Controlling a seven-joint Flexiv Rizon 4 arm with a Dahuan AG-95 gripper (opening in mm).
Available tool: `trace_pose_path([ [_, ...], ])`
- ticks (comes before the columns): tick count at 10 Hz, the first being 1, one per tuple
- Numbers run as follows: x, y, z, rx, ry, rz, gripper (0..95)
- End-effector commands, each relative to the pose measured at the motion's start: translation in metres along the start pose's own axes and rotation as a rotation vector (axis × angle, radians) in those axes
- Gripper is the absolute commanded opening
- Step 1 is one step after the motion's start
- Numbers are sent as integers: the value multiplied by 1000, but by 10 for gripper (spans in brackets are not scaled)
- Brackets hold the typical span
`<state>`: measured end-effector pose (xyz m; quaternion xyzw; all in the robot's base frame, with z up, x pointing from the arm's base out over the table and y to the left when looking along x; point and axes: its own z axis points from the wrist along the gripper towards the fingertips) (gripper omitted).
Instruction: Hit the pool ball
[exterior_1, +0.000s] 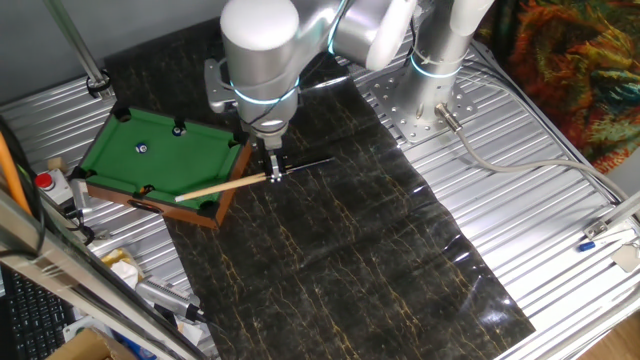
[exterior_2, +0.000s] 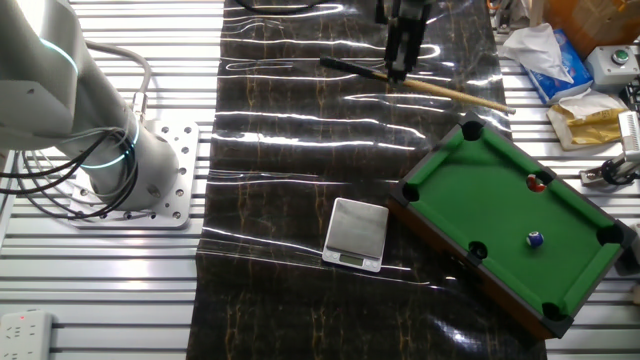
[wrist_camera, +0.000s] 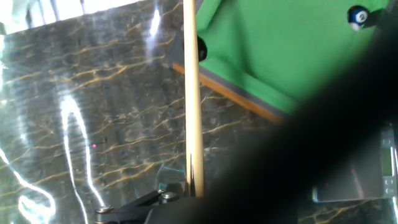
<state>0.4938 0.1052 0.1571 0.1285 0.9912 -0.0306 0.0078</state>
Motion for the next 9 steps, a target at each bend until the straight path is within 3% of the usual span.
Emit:
trace_pose_path([
  [1,-3,2,5,-1,-3,0,0],
  [6,-4,3,8,-5,1,0,0],
  [9,-4,3,9,-9,26,-1,0],
])
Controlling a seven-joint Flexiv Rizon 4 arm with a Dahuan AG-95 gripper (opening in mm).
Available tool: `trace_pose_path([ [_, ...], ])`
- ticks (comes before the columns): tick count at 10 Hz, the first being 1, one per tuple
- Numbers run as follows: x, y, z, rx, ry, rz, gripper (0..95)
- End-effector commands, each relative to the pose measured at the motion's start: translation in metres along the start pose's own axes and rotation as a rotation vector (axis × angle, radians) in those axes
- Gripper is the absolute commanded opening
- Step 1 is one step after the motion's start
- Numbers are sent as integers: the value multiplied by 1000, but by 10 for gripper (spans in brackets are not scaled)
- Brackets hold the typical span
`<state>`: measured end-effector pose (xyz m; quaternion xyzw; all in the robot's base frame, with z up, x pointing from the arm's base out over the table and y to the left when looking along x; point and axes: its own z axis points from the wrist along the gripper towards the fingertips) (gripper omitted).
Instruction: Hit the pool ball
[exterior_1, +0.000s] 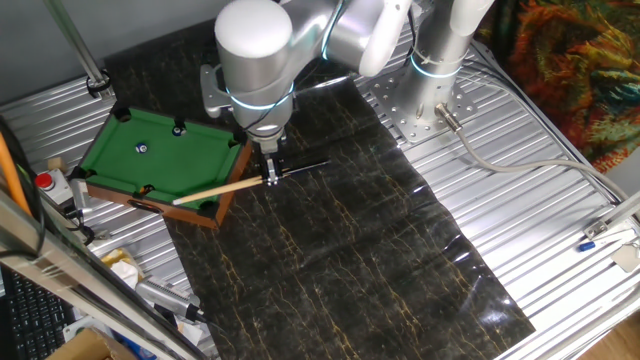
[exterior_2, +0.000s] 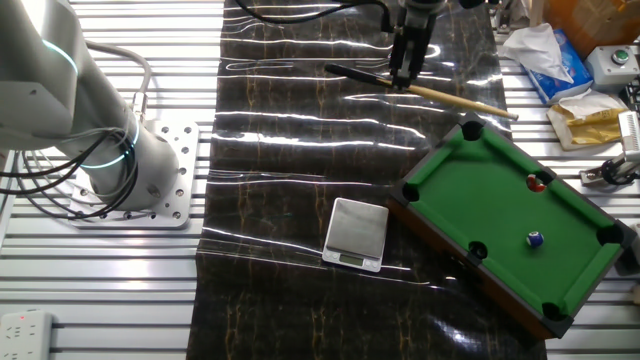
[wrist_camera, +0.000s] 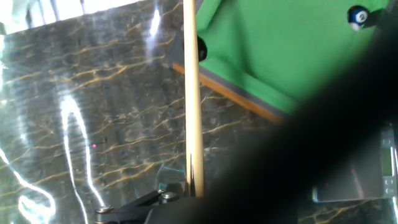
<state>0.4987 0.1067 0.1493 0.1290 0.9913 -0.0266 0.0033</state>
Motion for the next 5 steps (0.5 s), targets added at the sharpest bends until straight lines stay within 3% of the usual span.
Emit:
trace_pose_path([
  [1,0,0,2,-6,24,-1,0],
  [3,0,0,5,0,43,-1,0],
  [5,1,0,5,1,43,-1,0],
])
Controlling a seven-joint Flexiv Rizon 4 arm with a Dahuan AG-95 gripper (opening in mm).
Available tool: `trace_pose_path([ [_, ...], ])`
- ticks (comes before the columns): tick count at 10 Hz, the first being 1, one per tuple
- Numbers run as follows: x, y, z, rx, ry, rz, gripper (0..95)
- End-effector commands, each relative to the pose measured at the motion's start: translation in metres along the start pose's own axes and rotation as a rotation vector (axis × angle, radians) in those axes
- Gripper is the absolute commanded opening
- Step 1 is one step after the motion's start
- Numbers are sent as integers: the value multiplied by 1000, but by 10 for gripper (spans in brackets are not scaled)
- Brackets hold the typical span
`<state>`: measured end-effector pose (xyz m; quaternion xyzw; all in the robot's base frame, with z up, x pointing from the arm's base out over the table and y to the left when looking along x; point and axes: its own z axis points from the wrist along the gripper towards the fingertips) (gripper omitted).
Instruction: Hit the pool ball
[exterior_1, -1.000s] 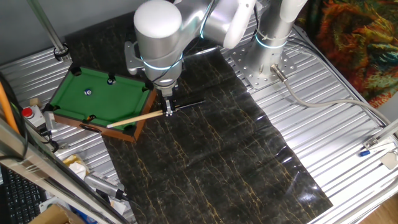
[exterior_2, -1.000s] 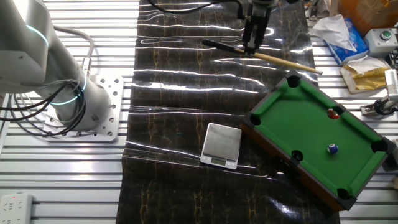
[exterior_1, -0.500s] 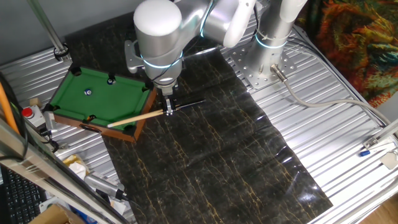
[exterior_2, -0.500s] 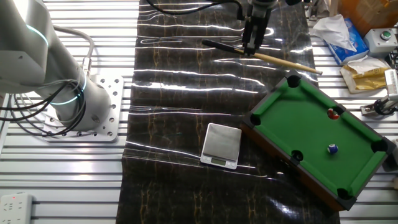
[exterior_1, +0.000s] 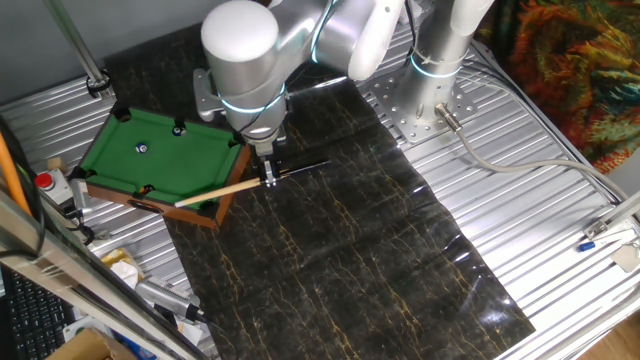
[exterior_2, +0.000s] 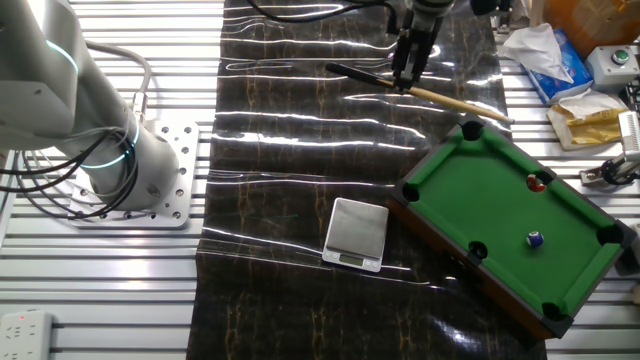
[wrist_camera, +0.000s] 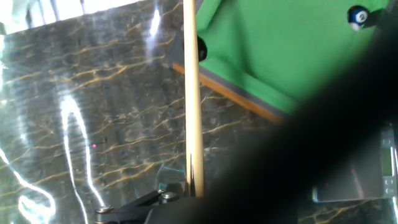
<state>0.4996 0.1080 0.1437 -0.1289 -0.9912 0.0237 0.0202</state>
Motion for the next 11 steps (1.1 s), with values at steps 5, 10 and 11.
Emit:
trace_pose_path([
  [5,3,1,5,1,-45,0,0],
  [10,1,7,9,-4,-60,-6,0],
  [11,1,7,9,-5,-67,-9,0],
])
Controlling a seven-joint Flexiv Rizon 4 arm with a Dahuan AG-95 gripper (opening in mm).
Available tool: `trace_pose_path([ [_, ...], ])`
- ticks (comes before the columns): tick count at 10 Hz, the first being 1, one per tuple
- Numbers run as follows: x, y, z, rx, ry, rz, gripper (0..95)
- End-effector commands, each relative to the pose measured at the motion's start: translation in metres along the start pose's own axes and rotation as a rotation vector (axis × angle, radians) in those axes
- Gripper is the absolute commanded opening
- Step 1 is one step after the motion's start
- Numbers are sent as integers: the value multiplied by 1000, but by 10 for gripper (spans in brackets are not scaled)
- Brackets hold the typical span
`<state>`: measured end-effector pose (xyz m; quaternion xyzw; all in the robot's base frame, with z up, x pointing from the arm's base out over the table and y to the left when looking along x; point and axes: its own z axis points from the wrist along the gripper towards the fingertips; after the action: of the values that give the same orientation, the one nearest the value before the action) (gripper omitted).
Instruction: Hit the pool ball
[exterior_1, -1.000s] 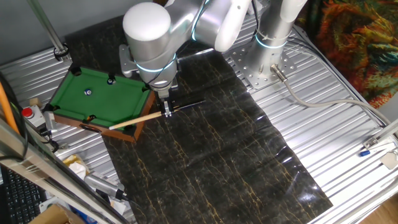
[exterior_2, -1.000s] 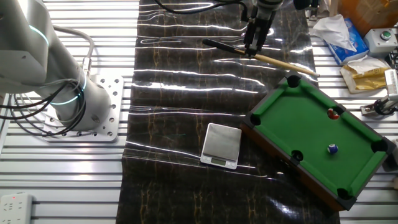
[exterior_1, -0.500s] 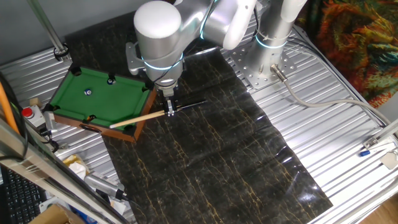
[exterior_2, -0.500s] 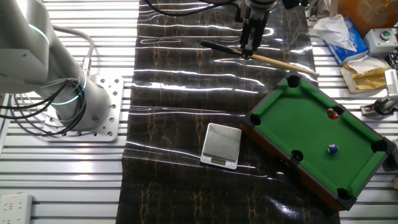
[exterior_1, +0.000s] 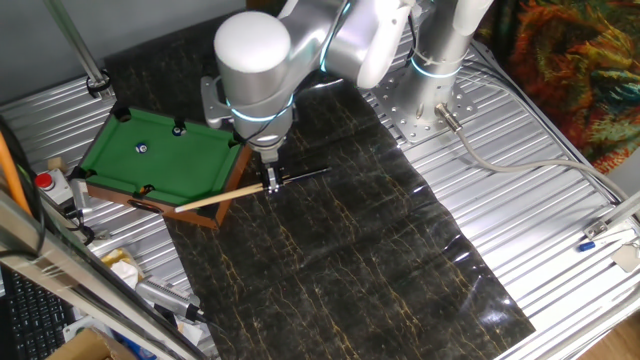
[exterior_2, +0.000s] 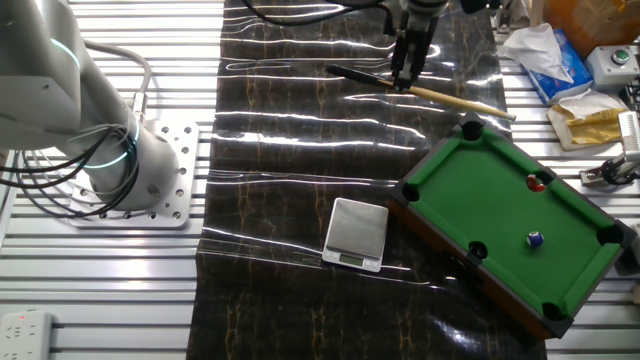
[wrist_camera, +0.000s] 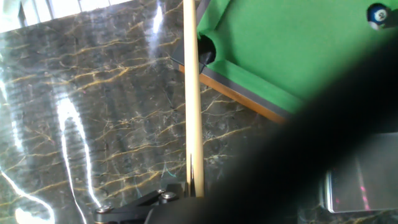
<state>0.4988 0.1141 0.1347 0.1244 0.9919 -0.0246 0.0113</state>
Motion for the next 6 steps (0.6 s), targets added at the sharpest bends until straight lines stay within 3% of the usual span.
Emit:
trace_pose_path([
  [1,-1,1,1,1,-8,-2,0],
  [6,0,-2,-2,-4,-8,8,0],
])
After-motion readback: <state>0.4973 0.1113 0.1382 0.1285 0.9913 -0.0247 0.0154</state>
